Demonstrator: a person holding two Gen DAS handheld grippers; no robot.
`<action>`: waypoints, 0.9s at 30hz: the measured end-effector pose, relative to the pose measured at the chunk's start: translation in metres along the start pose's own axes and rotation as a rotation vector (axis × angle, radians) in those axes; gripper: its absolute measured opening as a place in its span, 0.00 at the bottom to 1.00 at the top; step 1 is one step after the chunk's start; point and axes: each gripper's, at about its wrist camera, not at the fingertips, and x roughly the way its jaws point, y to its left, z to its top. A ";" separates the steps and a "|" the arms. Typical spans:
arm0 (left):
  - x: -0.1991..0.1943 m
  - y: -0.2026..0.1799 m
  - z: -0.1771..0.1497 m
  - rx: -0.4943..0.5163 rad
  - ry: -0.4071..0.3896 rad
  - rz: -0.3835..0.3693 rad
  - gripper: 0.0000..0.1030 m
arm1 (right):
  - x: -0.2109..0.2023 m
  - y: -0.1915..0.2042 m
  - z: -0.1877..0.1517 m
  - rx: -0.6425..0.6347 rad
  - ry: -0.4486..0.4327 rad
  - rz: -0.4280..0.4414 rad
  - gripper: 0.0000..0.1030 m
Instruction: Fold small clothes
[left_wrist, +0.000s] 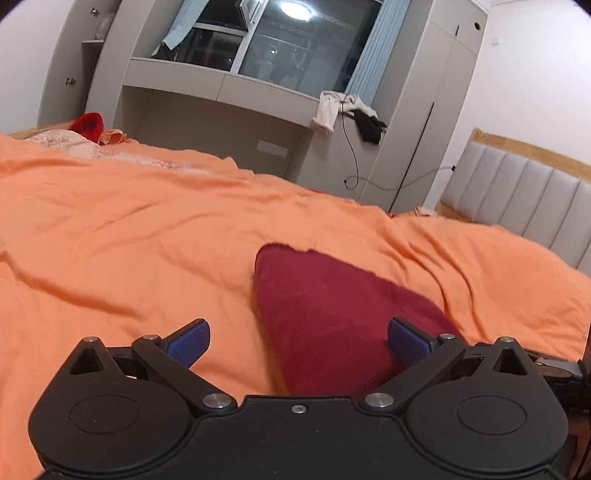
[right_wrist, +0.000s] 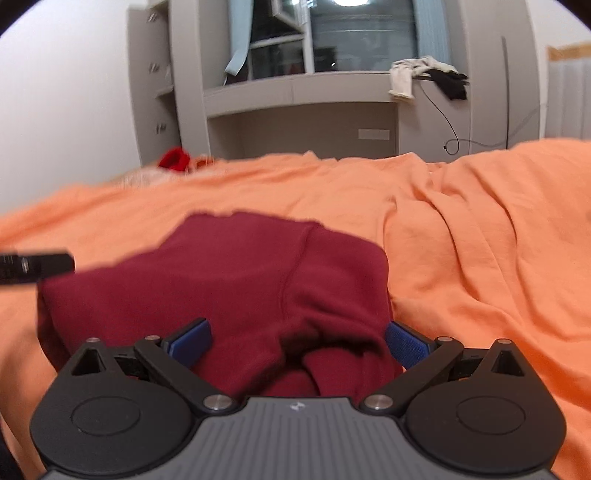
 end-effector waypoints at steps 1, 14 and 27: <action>-0.001 0.001 -0.003 0.011 0.008 0.001 0.99 | 0.001 0.003 -0.002 -0.024 0.005 -0.009 1.00; 0.010 -0.010 -0.018 0.099 0.071 0.052 1.00 | 0.003 -0.002 -0.008 -0.007 0.027 0.007 1.00; 0.009 -0.009 -0.017 0.082 0.059 0.044 1.00 | -0.011 -0.042 0.011 0.187 -0.056 0.022 1.00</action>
